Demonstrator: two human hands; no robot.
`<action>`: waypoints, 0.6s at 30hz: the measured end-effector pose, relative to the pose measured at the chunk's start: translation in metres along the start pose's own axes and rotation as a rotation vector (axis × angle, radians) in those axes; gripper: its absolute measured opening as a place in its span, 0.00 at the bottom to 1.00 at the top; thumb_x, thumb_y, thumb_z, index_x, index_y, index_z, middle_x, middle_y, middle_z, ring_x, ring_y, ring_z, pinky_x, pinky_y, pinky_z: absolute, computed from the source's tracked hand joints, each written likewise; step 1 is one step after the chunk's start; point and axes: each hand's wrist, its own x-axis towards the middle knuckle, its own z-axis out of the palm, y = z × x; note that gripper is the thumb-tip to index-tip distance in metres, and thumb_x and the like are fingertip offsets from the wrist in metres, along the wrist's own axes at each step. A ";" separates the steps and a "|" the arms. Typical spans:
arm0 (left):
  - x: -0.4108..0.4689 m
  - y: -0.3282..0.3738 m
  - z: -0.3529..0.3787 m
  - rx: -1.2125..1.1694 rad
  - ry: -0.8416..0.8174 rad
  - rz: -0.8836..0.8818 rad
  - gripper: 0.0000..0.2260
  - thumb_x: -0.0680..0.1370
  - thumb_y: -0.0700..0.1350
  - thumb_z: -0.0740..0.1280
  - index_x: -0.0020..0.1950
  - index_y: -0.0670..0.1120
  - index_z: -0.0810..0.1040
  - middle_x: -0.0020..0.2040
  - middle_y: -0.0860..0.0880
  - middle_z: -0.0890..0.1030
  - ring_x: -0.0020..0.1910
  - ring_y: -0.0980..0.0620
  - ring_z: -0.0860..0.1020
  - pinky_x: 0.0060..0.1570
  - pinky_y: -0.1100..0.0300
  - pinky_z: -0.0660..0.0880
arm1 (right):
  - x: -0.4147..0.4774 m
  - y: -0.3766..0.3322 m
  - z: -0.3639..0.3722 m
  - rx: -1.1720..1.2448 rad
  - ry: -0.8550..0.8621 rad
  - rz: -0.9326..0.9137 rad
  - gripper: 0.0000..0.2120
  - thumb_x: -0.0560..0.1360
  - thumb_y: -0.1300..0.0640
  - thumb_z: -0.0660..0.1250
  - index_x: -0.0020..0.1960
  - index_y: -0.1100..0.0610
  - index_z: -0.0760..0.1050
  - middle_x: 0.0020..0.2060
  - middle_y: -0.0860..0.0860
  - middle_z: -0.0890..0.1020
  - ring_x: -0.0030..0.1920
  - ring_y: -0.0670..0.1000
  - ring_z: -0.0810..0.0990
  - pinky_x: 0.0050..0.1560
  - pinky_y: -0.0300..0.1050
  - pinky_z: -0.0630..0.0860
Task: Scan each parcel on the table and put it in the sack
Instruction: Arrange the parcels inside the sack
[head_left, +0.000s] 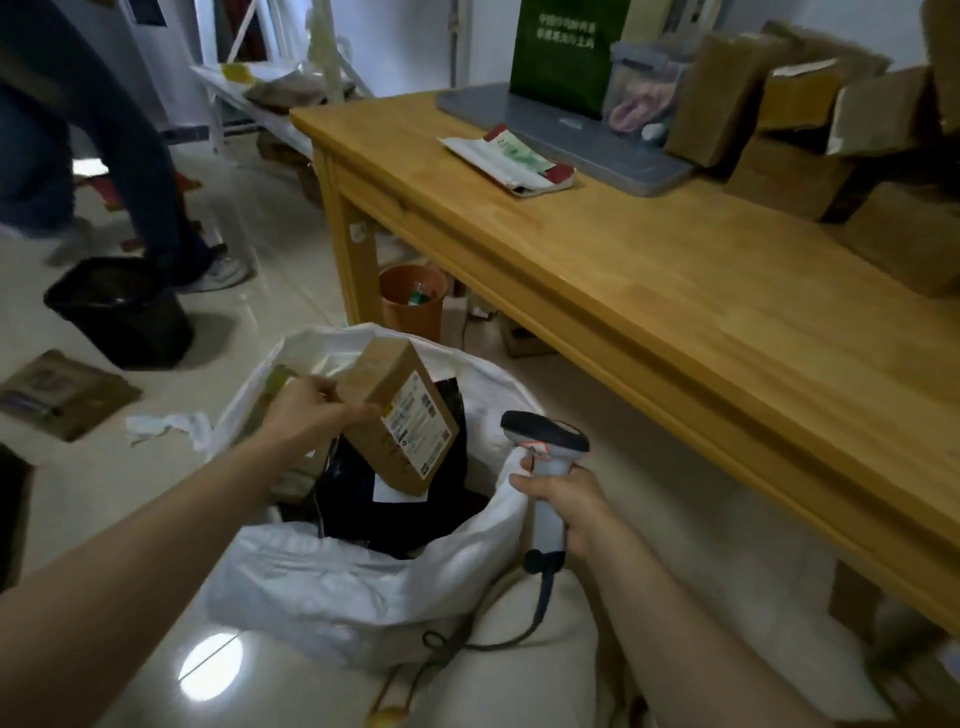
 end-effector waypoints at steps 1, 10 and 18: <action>0.000 -0.008 0.007 0.023 -0.031 -0.005 0.08 0.70 0.44 0.76 0.44 0.45 0.80 0.39 0.49 0.80 0.41 0.51 0.79 0.37 0.62 0.74 | 0.006 0.003 0.005 -0.017 0.015 0.022 0.13 0.68 0.65 0.75 0.52 0.61 0.79 0.51 0.58 0.81 0.47 0.56 0.79 0.53 0.53 0.76; 0.026 -0.011 0.067 0.328 -0.071 0.003 0.11 0.71 0.51 0.74 0.41 0.44 0.79 0.40 0.45 0.81 0.39 0.48 0.79 0.36 0.56 0.75 | 0.002 -0.037 0.031 0.031 0.119 -0.221 0.17 0.68 0.68 0.73 0.55 0.59 0.77 0.44 0.49 0.80 0.49 0.52 0.80 0.55 0.47 0.74; 0.064 -0.018 0.100 0.663 -0.096 -0.092 0.21 0.77 0.62 0.60 0.58 0.46 0.77 0.56 0.43 0.78 0.55 0.42 0.76 0.58 0.49 0.73 | -0.029 -0.070 0.013 0.061 0.036 -0.363 0.16 0.64 0.70 0.74 0.44 0.52 0.79 0.43 0.49 0.83 0.47 0.50 0.81 0.52 0.50 0.77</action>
